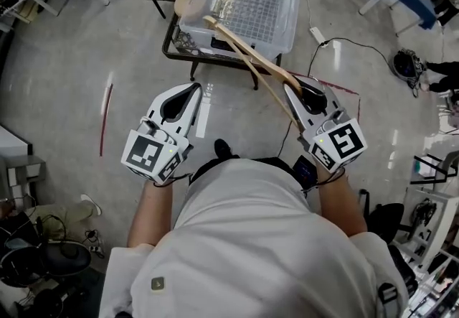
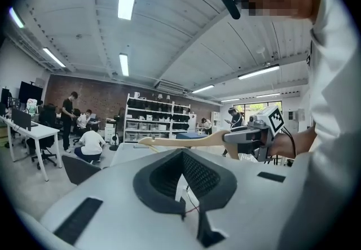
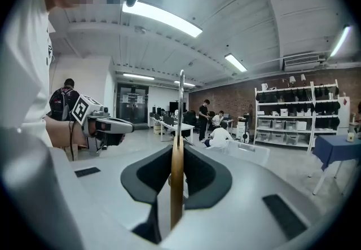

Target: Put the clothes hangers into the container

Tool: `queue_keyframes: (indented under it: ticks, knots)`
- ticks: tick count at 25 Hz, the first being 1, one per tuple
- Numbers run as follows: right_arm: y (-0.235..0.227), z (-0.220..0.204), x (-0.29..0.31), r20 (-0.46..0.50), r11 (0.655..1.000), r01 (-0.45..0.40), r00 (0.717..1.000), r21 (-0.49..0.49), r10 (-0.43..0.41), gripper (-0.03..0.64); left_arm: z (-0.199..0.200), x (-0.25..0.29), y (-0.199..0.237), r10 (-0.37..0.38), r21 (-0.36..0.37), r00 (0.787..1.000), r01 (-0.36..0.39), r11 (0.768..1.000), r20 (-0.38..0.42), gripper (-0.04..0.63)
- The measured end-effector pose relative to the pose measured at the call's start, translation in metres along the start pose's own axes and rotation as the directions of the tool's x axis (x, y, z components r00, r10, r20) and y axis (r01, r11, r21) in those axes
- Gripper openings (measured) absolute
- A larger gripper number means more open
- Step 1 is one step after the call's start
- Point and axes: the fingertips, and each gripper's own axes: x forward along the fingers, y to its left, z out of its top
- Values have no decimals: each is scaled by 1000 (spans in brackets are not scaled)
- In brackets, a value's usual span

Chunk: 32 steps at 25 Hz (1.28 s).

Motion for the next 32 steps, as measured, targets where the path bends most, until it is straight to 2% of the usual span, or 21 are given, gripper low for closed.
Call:
queue_keyframes:
  ticks: [8, 17, 25, 32]
  knots:
    - [1, 3, 35, -29, 999, 30, 999, 11, -30, 67, -3, -5, 44, -10, -21, 1000, 10, 1000, 3, 17]
    - [-20, -1, 63, -21, 1000, 19, 1000, 11, -18, 67, -6, 13, 67, 0, -28, 1000, -1, 1000, -7, 15]
    - [-69, 0, 86, -3, 1000, -9, 1000, 19, 9, 67, -4, 56, 80, 25, -27, 999, -26, 999, -24, 17]
    - [-137, 3, 94, 6, 999, -44, 999, 18, 44, 67, 3, 124, 74, 37, -16, 999, -37, 999, -33, 17]
